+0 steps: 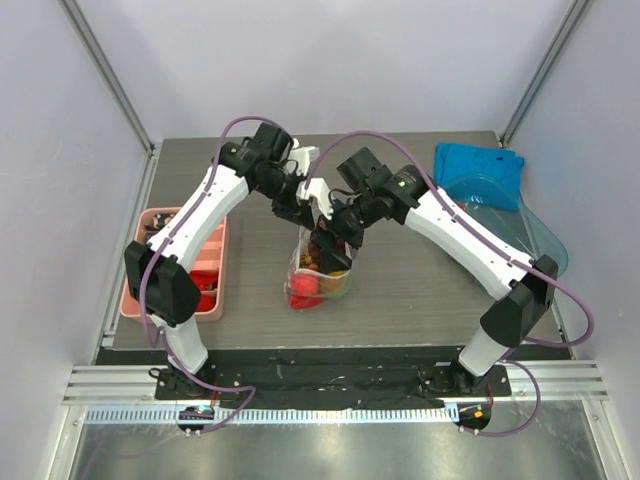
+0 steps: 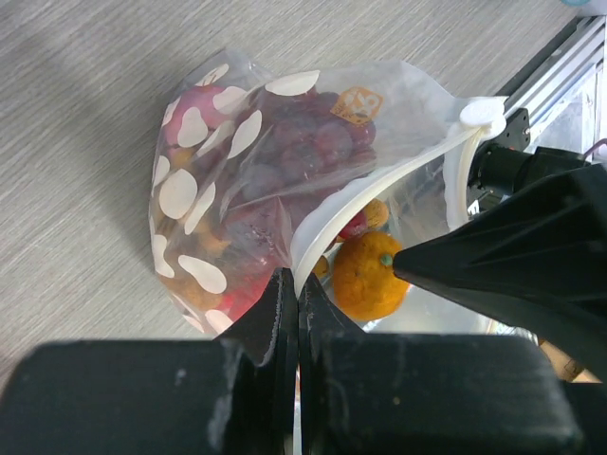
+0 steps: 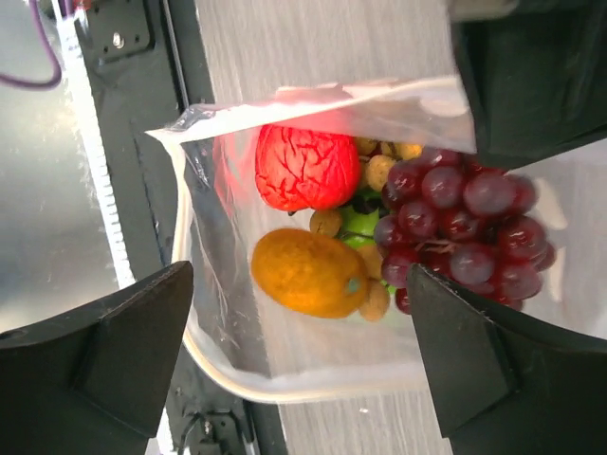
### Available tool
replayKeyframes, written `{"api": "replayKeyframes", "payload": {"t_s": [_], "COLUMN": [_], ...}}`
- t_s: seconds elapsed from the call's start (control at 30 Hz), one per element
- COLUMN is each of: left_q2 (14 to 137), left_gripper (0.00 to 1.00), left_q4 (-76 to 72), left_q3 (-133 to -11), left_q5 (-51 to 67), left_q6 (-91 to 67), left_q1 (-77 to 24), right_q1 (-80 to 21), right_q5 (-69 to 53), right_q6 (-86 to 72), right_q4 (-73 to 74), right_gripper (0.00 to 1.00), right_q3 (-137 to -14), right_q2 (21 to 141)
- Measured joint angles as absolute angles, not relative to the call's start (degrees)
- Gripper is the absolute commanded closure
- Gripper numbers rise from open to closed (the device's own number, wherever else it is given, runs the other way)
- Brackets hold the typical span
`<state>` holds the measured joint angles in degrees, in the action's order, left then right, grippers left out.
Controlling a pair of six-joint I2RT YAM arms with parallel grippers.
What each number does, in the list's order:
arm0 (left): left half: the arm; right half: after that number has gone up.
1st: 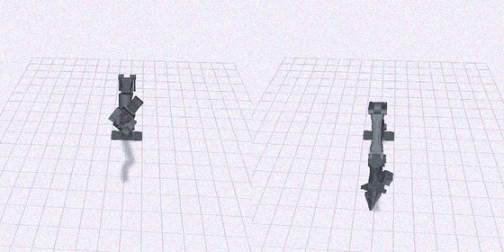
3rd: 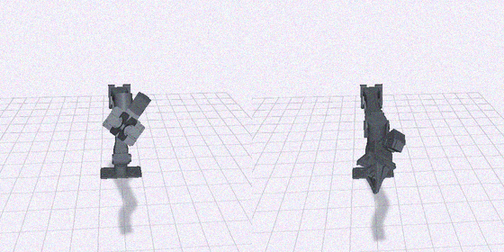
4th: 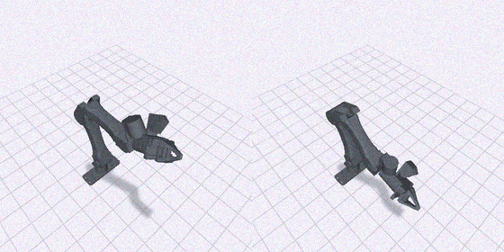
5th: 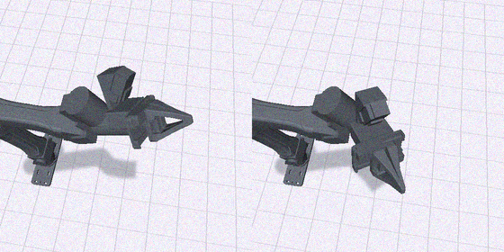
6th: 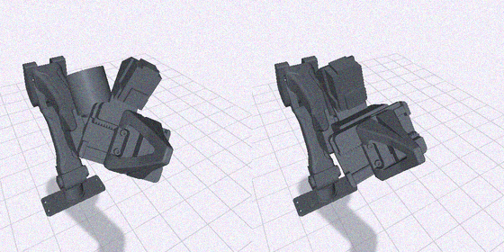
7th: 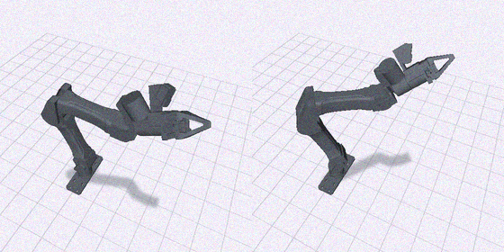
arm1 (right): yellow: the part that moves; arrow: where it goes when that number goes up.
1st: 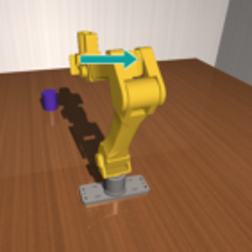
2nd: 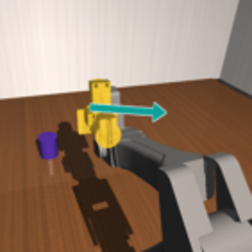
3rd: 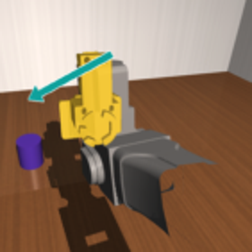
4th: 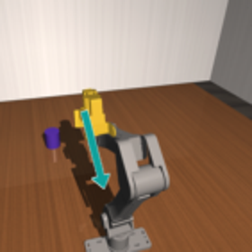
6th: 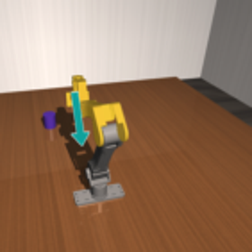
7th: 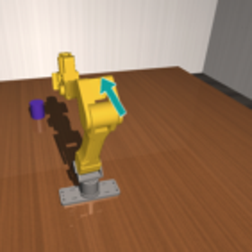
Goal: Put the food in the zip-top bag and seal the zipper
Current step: Place the fake fruit in the zipper food storage bag, then pick up the fake fruit from the bin.
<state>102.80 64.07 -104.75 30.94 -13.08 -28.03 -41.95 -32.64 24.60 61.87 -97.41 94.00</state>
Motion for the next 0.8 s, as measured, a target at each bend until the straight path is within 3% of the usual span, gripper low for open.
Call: {"api": "replayKeyframes", "payload": {"t_s": [0.2,0.57,0.7,0.8], "left_q2": [102.8,102.8,102.8,102.8], "left_gripper": [1.0,1.0,1.0,1.0], "left_q4": [63.99,63.72,63.66,63.61], "left_q3": [-104.75,-104.57,-104.55,-104.49], "left_q5": [31.14,31.31,31.35,31.33], "left_q6": [-13.45,-14.37,-14.5,-14.52], "left_q1": [-27.99,-27.99,-27.99,-27.99], "right_q1": [-38.2,-2.68,8.08,12.43], "right_q5": [-31.77,-32.93,-31.16,-28.23], "right_q6": [22.68,26.61,28.38,28.25], "right_q4": [60.07,60.9,61.32,59.29], "right_gripper": [0.0,0.11,0.19,0.19], "right_q3": [-102.17,-100.29,-98.54,-98.3], "right_q2": [93.21,90.87,95.88,101.8]}}
